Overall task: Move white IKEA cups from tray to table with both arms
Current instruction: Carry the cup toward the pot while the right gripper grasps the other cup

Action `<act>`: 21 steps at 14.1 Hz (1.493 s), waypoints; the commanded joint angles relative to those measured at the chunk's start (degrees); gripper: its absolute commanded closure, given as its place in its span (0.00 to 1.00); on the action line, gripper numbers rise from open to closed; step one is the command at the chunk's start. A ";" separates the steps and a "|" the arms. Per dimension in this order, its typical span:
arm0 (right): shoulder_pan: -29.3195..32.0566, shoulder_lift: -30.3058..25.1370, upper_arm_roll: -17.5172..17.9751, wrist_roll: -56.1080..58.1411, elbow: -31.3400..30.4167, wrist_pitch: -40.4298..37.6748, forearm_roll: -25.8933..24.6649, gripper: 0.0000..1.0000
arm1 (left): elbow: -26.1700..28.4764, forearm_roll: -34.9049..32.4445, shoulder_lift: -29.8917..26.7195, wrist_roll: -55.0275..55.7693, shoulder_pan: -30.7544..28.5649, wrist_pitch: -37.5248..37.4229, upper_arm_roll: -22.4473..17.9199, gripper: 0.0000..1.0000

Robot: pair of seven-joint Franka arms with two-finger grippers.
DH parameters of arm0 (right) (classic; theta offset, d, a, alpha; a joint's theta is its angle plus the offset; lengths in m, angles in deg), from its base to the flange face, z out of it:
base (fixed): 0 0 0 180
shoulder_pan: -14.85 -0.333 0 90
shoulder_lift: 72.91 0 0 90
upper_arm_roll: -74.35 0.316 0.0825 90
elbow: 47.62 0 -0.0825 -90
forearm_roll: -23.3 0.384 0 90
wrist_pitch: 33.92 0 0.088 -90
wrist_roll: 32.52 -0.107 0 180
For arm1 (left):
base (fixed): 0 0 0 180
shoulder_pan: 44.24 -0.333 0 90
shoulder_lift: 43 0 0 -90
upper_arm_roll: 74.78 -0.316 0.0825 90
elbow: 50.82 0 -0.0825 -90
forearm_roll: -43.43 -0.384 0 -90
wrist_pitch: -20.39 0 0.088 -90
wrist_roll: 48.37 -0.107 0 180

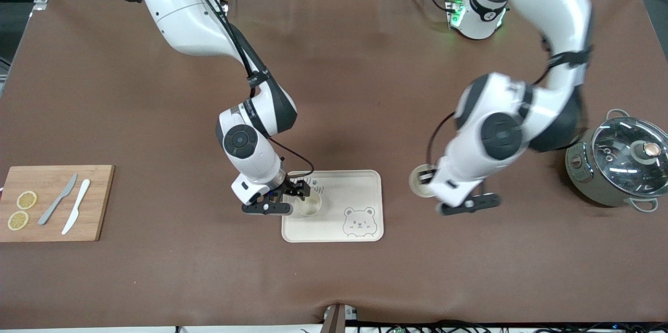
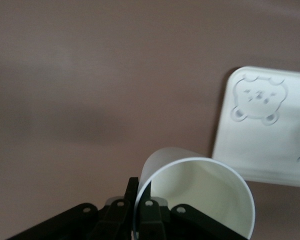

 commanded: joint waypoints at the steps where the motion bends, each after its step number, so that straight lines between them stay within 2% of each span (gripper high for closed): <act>1: -1.05 1.36 -0.38 -1.63 1.42 1.12 0.04 0.00 | 19.20 0.84 -14.09 -10.24 -5.39 4.27 1.40 1.00; 3: -1.14 1.88 -0.38 -2.51 1.51 1.56 -0.05 0.00 | 31.14 0.75 -22.70 -17.97 -9.96 10.84 1.40 1.00; 5: -1.23 2.24 -0.47 -2.51 1.51 2.26 -0.14 0.00 | 41.17 0.75 -28.43 -23.87 -13.31 17.18 1.40 1.00; 8: -1.93 2.85 -0.55 -2.51 1.51 3.06 -0.23 0.00 | 49.11 0.75 -31.00 -30.55 -16.65 23.61 1.40 1.00; 11: -2.28 3.03 -0.64 -2.51 1.51 3.06 -0.23 0.00 | 53.16 0.75 -30.39 -35.48 -19.12 30.02 1.40 1.00; 16: -2.64 3.21 -0.64 -2.42 1.51 4.02 -0.67 0.00 | 53.26 1.10 -23.11 -43.13 -25.00 37.32 1.58 1.00; 19: -2.64 3.29 -0.64 -2.42 1.60 4.02 -0.67 0.00 | 53.17 1.89 -19.24 -44.46 -25.01 40.67 1.58 1.00; 21: -2.64 3.29 -0.64 -2.42 1.60 4.02 -0.67 0.12 | 53.08 2.68 -16.34 -44.38 -24.84 44.08 1.66 1.00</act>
